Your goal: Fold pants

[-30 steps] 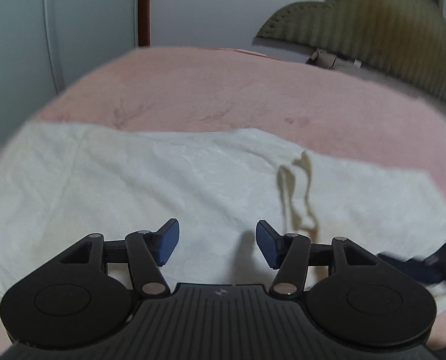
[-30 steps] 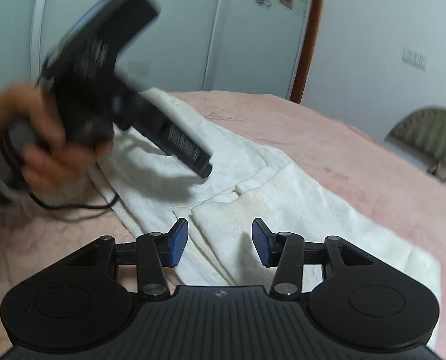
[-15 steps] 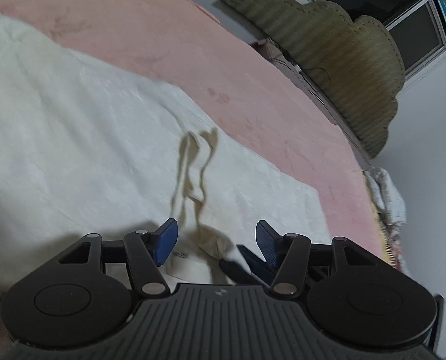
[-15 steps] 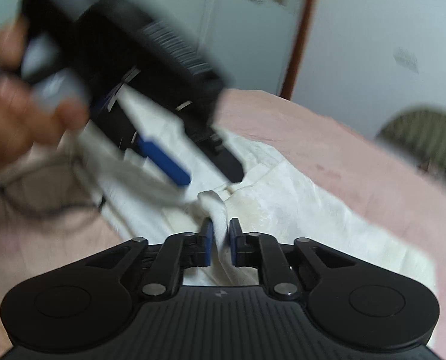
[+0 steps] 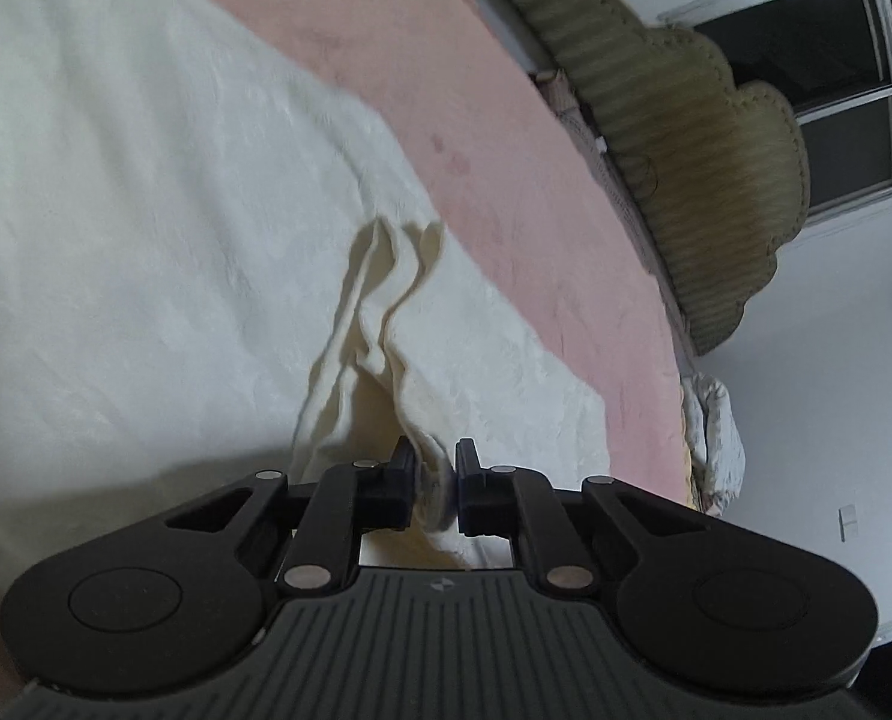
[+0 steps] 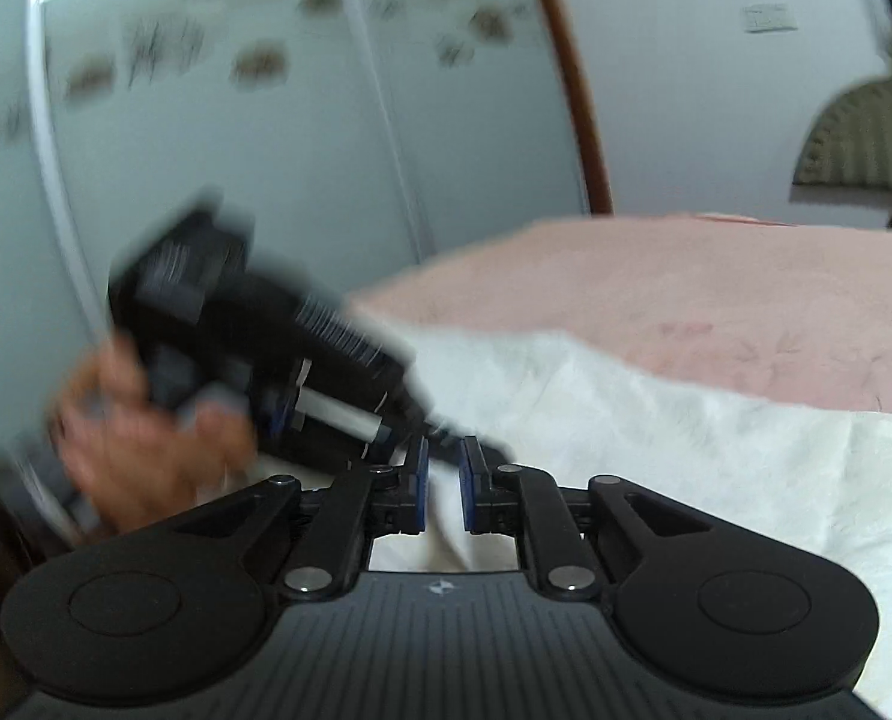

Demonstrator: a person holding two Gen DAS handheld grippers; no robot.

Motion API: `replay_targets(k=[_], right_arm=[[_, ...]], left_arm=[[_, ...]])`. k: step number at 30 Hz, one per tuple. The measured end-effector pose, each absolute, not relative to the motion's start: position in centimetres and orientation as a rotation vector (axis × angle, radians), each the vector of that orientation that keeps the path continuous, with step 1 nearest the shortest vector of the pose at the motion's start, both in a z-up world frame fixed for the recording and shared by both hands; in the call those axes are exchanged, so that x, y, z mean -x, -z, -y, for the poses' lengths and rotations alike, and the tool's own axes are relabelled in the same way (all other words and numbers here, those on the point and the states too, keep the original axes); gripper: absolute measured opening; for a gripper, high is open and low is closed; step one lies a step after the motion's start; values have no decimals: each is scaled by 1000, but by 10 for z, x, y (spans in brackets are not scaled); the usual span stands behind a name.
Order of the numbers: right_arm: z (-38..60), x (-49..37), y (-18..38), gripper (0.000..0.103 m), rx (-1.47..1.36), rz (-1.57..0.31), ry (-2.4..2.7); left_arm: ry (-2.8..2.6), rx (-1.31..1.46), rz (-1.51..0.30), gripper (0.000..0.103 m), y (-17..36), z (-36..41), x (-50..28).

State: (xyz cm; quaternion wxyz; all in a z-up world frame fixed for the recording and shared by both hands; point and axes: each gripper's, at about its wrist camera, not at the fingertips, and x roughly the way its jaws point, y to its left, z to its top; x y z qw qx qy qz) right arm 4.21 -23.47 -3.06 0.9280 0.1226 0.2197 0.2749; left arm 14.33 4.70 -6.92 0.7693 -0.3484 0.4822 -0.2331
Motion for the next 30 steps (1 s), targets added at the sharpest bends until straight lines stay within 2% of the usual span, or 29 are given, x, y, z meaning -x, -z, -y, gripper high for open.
replay_targets(k=[4,8,10,16,17,18,24,30], right_arm=[[220,-59,42,12,-106,-546,-439],[197,-65,69,12,-83,-659,-484],[194,-61,68,12,-88,-647,-462],[185,-62,70,12,-72,-660,-477],[186,-59,68,12,-74,-653,-475],[187,-59,67,12,-85,-656,-469],[179,-68,63,13,-133,-623,-516],[174,-70,66,14,-95,-641,-522]], left_arm=[[501,672,-952,13,49,-53,-125],[448,604,-1007,13,67,-46,-117],[440,625,-988,16,77,-50,-113],[453,617,-992,15,69,-56,-112],[446,611,-987,14,67,-58,-111],[436,603,-971,17,63,-61,-109],[301,513,-840,17,33,-91,-93],[172,422,-818,18,26,-111,-80]])
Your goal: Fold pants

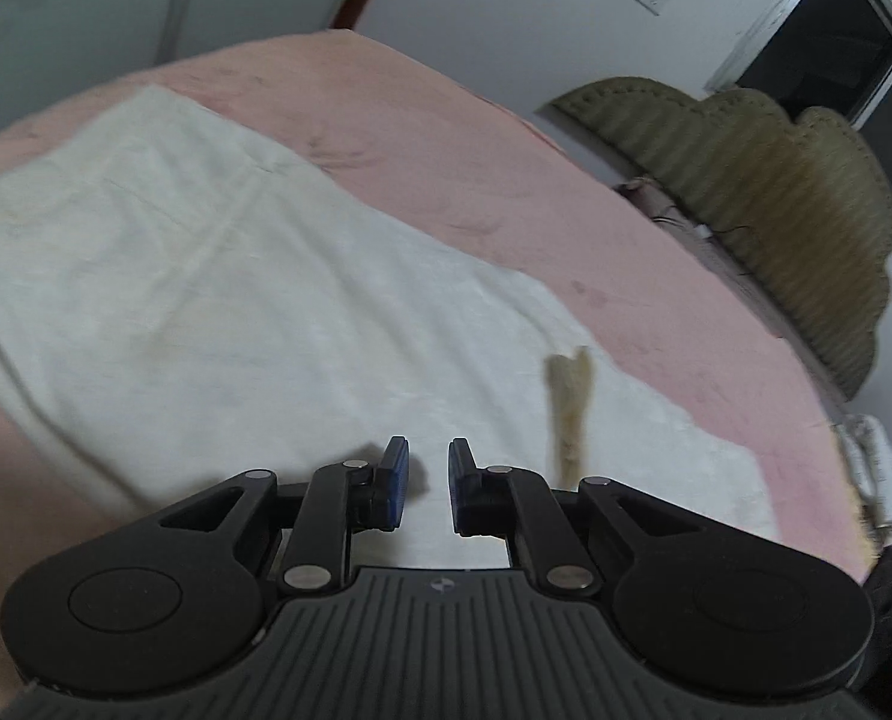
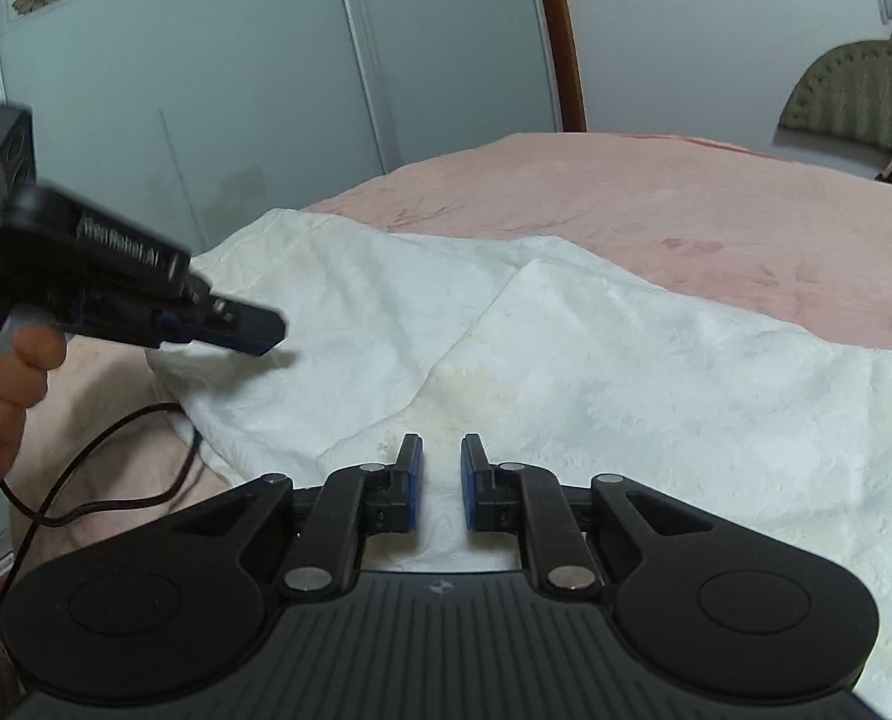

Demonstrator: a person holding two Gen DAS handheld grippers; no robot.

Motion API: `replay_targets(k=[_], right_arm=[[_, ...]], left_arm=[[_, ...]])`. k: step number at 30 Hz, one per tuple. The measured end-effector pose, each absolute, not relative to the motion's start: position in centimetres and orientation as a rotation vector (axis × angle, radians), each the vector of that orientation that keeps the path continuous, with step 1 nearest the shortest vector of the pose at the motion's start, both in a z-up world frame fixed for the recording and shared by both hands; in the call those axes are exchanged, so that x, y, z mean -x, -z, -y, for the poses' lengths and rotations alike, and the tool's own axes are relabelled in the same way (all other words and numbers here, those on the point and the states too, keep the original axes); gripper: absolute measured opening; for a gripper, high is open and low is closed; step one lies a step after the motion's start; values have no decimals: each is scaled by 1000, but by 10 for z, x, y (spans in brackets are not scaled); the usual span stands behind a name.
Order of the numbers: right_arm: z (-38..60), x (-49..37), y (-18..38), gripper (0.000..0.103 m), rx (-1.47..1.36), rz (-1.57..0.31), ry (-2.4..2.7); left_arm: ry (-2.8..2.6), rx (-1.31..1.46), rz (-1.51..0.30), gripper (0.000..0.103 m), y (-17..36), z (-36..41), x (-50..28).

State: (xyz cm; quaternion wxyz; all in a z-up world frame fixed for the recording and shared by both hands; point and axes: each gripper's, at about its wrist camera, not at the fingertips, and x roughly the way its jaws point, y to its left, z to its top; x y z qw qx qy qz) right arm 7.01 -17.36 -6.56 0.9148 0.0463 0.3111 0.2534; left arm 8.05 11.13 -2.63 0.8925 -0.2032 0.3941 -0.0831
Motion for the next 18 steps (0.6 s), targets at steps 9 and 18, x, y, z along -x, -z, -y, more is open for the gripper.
replay_targets(k=[9,18], right_arm=[[164,-77,67,13,-80,-650,-541],[114,-70,44,15,-8,-572,-701]], left_arm=[[-7,242,-751,29,20,-149,-53],[-193,471,-718,35,19,-232,-29]])
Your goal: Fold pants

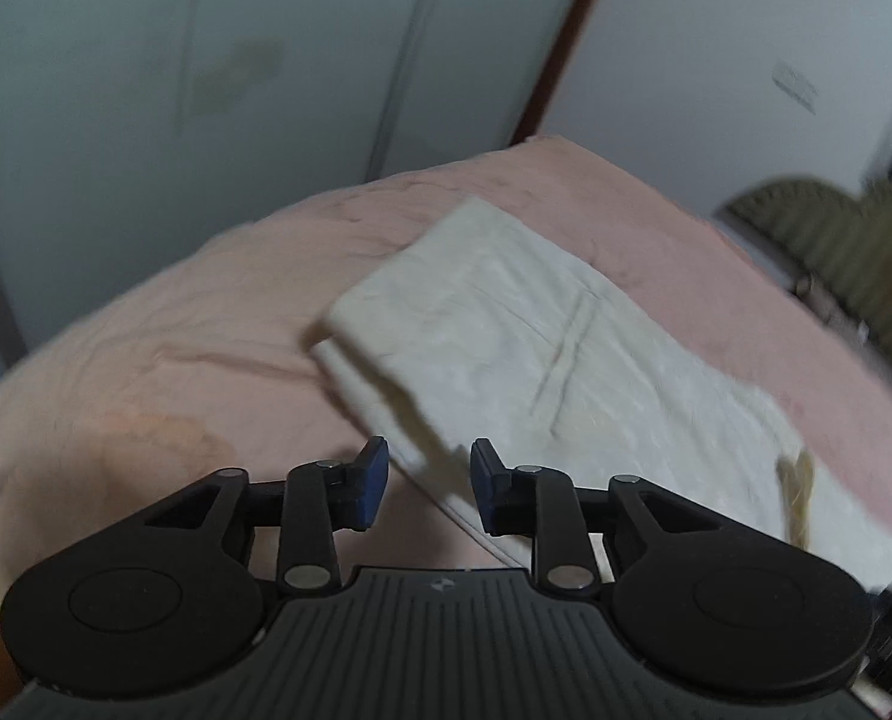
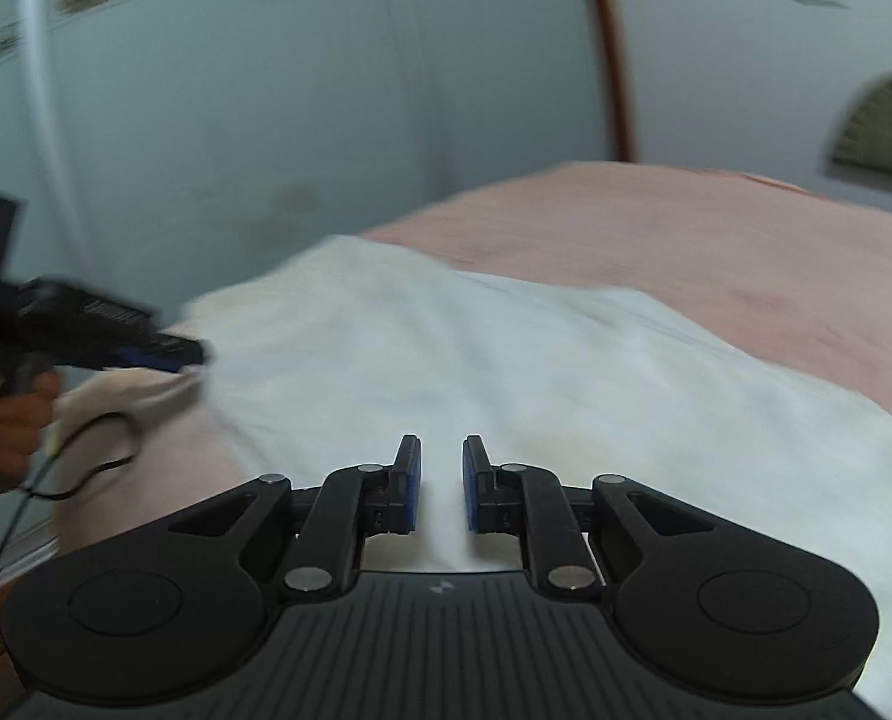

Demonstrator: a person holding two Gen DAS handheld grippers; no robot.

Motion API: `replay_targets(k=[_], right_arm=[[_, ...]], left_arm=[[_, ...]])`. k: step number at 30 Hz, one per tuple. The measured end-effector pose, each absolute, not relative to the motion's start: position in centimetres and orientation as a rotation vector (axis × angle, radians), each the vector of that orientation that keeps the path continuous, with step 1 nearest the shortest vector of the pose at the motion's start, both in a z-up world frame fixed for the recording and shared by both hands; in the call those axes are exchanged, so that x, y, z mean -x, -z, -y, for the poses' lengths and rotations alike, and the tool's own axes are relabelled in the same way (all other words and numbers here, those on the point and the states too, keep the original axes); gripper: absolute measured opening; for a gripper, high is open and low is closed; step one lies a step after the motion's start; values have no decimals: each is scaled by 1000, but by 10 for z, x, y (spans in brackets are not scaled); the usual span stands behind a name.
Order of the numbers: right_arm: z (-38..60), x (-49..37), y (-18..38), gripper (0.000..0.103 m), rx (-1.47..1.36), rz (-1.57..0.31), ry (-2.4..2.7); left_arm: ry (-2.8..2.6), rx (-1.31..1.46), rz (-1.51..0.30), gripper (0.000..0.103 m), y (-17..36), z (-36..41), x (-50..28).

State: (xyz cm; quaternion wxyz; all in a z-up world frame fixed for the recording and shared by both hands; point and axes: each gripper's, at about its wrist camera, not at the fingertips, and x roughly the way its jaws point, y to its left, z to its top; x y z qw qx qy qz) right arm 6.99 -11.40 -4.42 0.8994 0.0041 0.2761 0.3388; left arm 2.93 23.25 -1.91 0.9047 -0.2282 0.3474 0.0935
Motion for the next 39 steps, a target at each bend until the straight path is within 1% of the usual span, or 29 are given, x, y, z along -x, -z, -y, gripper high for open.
replay_targets(k=[1,3,4,6,9,12,20,24,30,31,32,33,34,35,36,39], right_arm=[[102,-69,43,17,20,-569,-736],[79,-67,43,28,83,-561,-789],[69,-66,44,28,118,-554,-808],[50,-65,47,29,185,-544,-837],[38,-70,57,28,199,-573,-838],[33,-66,58,28,235,-557,-824],[10,-38,63,29,508,-450,-782],[13,-39,64,28,474,-457,-780],[13,-41,63,27,450,-460,-778],[13,-41,63,27,447,-461,-778],[13,-42,63,27,442,-461,-779],[14,-42,64,27,435,-461,-781],[14,-43,64,26,429,-463,-785],[15,-44,64,23,424,-467,-790],[16,-44,63,20,421,-471,-795],[21,-41,60,16,413,-474,-814]], left_arm=[[-177,543,-724,38,21,-242,-29],[-147,678,-732,42,25,-257,-27],[-138,736,-733,45,27,-264,-27],[-132,827,-735,46,32,-273,-28],[-102,927,-729,46,36,-282,-31],[-100,971,-726,46,38,-284,-31],[-89,1058,-709,46,40,-304,-19],[-69,1065,-681,46,38,-310,-18],[-15,1111,-691,46,40,-304,-34],[-29,1100,-689,44,41,-303,-37],[-52,1082,-681,40,42,-303,-39],[-71,1062,-676,24,42,-302,-41],[-90,1042,-675,5,43,-302,-41],[-100,1035,-673,5,44,-302,-40],[-96,1038,-661,1,44,-301,-38],[-99,1003,-641,1,38,-299,-28]])
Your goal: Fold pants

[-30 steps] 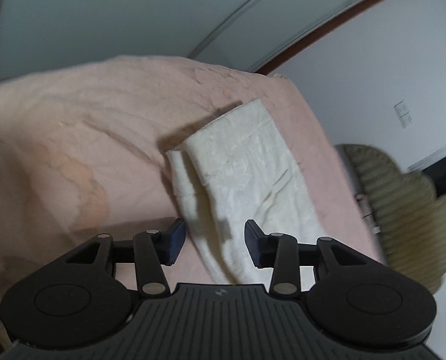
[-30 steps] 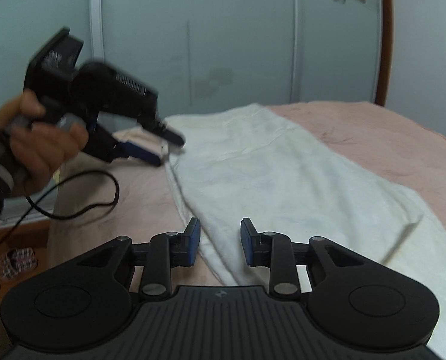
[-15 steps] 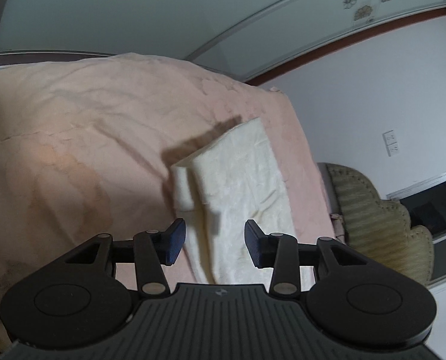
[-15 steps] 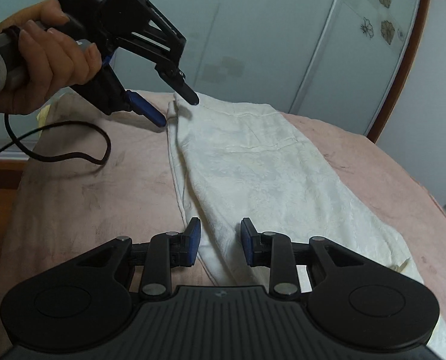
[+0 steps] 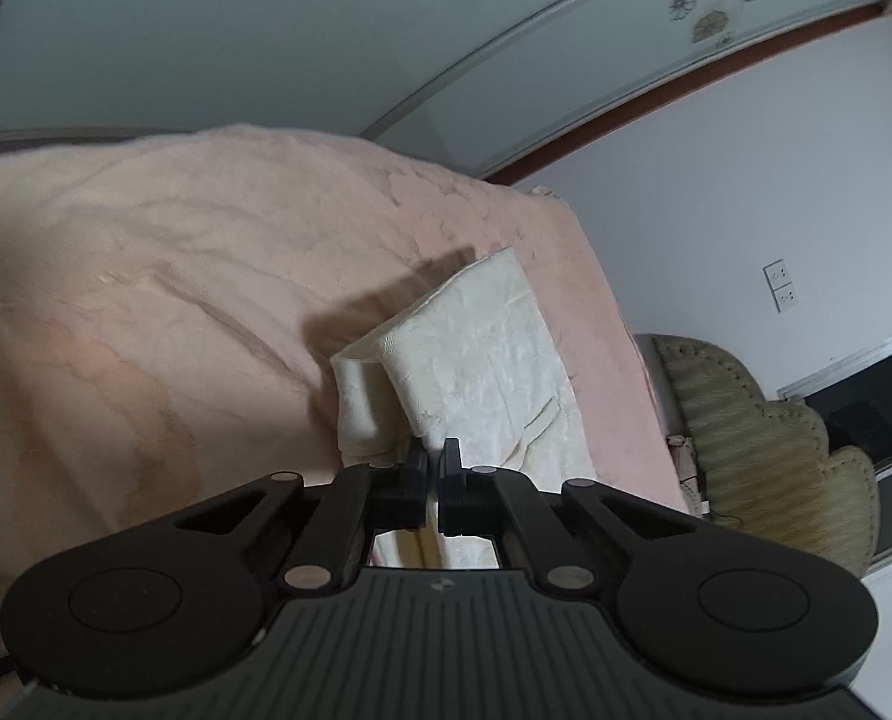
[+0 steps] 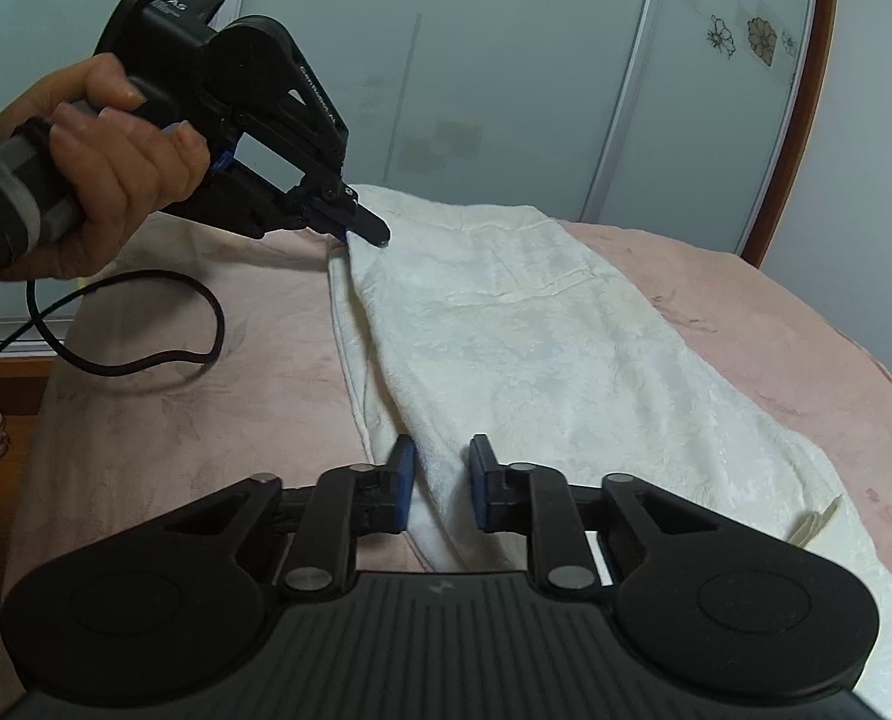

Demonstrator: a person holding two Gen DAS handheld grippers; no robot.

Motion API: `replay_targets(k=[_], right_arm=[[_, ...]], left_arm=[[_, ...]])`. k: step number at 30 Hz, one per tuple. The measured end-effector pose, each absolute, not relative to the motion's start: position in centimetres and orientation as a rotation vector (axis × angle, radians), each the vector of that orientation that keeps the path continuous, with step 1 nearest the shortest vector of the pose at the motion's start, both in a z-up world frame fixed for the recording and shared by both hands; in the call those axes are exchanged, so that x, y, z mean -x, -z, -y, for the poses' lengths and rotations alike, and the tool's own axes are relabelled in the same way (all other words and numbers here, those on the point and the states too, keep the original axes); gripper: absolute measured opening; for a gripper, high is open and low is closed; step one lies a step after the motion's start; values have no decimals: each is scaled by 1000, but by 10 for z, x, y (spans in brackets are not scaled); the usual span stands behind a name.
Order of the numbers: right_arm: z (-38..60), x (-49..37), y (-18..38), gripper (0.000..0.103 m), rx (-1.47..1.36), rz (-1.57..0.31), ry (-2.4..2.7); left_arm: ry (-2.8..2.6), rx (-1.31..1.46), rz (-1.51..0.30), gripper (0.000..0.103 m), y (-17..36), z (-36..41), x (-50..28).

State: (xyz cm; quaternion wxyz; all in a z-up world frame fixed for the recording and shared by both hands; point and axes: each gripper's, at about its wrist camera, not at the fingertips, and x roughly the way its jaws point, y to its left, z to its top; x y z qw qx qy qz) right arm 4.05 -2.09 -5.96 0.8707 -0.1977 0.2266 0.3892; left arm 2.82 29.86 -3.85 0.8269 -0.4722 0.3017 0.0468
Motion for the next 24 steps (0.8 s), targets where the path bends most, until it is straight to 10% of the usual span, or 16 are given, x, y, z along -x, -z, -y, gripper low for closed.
replay_targets(k=[11,16,24], right_arm=[[25,-30,56,27,473,-441,-820],[-3,-12,80,29,738,-357,-744],[-46,-29,95,29,944,-238,-710]], left_arm=[[-92,1002,-706,15,47,-306,-28],[-77,1048,-705,47,45,-310,-18],[-43,1138,-695,68,54,-305,-17]])
